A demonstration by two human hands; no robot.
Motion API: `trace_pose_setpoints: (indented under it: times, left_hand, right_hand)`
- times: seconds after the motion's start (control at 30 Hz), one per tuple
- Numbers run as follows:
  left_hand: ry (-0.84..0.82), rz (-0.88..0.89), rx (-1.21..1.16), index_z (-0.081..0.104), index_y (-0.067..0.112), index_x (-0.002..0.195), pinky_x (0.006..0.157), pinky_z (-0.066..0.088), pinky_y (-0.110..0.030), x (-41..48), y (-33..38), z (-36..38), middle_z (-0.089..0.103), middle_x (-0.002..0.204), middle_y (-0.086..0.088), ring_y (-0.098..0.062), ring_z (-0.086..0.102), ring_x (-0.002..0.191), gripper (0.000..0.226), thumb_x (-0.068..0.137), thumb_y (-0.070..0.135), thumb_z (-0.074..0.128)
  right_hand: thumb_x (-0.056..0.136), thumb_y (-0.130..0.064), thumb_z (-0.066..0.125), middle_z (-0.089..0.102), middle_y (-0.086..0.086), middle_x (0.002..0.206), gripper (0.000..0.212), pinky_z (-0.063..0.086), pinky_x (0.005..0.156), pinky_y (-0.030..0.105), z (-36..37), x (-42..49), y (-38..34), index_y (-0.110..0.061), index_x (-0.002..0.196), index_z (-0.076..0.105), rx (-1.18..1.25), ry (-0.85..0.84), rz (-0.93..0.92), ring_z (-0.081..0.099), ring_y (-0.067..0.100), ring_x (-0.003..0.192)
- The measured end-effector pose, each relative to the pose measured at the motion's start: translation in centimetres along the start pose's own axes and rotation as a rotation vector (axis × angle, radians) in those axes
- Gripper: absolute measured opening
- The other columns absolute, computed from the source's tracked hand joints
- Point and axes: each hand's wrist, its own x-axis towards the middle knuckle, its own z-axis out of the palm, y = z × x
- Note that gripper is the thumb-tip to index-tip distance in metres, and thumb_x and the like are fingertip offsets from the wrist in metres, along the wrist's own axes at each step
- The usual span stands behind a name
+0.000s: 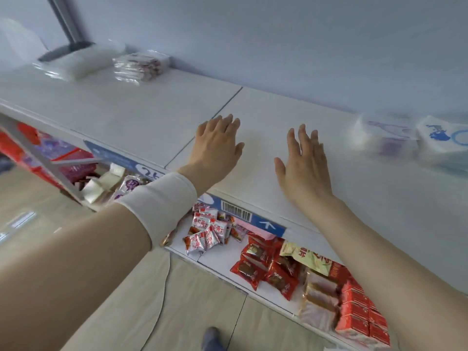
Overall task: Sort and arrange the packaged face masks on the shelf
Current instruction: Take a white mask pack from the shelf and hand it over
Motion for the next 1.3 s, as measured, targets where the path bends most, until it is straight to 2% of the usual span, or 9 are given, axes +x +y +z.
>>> trace_pose_setpoints:
  times: [0.2, 0.4, 0.6, 0.7, 0.8, 1.03, 1.2, 1.3]
  left_hand:
    - [0.038, -0.187, 0.032, 0.021, 0.014, 0.148, 0.116, 0.009, -0.038, -7.0, -10.6, -3.2, 0.020, 0.157, -0.004, -0.024, 0.014, 0.145, 0.055, 0.100, 0.034, 0.038]
    - [0.085, -0.375, 0.068, 0.022, 0.013, 0.148, 0.116, 0.011, -0.039, -15.0, -23.6, -6.0, 0.022, 0.156, -0.005, -0.024, 0.017, 0.144, 0.057, 0.099, 0.035, 0.040]
    - [0.074, -0.521, 0.109, 0.025, 0.014, 0.147, 0.115, 0.013, -0.039, -23.2, -36.5, -7.4, 0.025, 0.154, -0.006, -0.024, 0.019, 0.143, 0.056, 0.098, 0.033, 0.042]
    - [0.088, -0.586, 0.083, 0.028, 0.013, 0.146, 0.114, 0.014, -0.039, -26.0, -41.4, -7.5, 0.030, 0.152, -0.006, -0.025, 0.021, 0.142, 0.055, 0.096, 0.031, 0.045]
    - [0.061, -0.656, 0.026, 0.026, 0.012, 0.147, 0.116, 0.012, -0.041, -27.6, -45.3, -6.7, 0.025, 0.154, -0.008, -0.026, 0.016, 0.144, 0.057, 0.097, 0.032, 0.043]
    - [0.025, -0.699, -0.010, 0.022, 0.012, 0.148, 0.116, 0.007, -0.038, -26.1, -53.7, -4.8, 0.019, 0.157, -0.007, -0.023, 0.012, 0.145, 0.059, 0.097, 0.035, 0.041]
    - [0.111, -0.673, -0.033, 0.026, 0.013, 0.147, 0.115, 0.011, -0.037, -19.3, -60.0, -5.8, 0.022, 0.156, -0.007, -0.024, 0.016, 0.144, 0.056, 0.097, 0.033, 0.043]
    - [0.123, -0.598, -0.036, 0.027, 0.014, 0.147, 0.115, 0.011, -0.036, -14.3, -62.0, -6.4, 0.022, 0.156, -0.005, -0.023, 0.016, 0.145, 0.056, 0.098, 0.035, 0.042]
  right_hand:
    - [0.100, -0.036, 0.028, -0.006, 0.014, 0.157, 0.061, -0.001, 0.117, 0.042, 1.7, 0.3, -11.6, -0.011, 0.150, 0.001, -0.013, -0.019, -0.229, -0.007, 0.032, 0.144]
    - [0.100, -0.035, 0.029, -0.001, 0.015, 0.157, 0.060, 0.000, 0.117, 0.043, 4.6, -0.1, -27.2, -0.010, 0.149, 0.006, 0.019, -0.020, -0.453, -0.005, 0.032, 0.144]
    - [0.099, -0.034, 0.030, 0.002, 0.017, 0.157, 0.060, 0.001, 0.116, 0.044, 8.9, -2.1, -42.1, -0.009, 0.149, 0.009, 0.042, -0.056, -0.630, -0.004, 0.033, 0.144]
    - [0.098, -0.032, 0.032, 0.004, 0.017, 0.157, 0.059, 0.000, 0.116, 0.043, 10.9, -2.8, -47.7, -0.009, 0.149, 0.011, 0.035, -0.094, -0.694, -0.003, 0.033, 0.144]
    - [0.098, -0.032, 0.034, 0.005, 0.017, 0.156, 0.061, 0.002, 0.116, 0.044, 13.0, -2.9, -52.3, -0.008, 0.149, 0.011, 0.022, -0.125, -0.753, -0.002, 0.033, 0.144]
    - [0.098, -0.033, 0.036, 0.004, 0.017, 0.157, 0.062, 0.000, 0.118, 0.045, 17.0, 1.0, -60.7, -0.009, 0.149, 0.011, 0.035, -0.156, -0.803, -0.004, 0.033, 0.144]
    - [0.098, -0.031, 0.037, 0.006, 0.017, 0.156, 0.062, 0.000, 0.117, 0.043, 16.9, 7.9, -63.8, -0.008, 0.149, 0.012, 0.113, -0.050, -0.762, -0.002, 0.033, 0.145]
    - [0.098, -0.029, 0.038, 0.007, 0.017, 0.156, 0.060, 0.001, 0.118, 0.044, 16.1, 12.6, -64.1, -0.008, 0.149, 0.014, 0.126, 0.004, -0.703, -0.001, 0.033, 0.145]
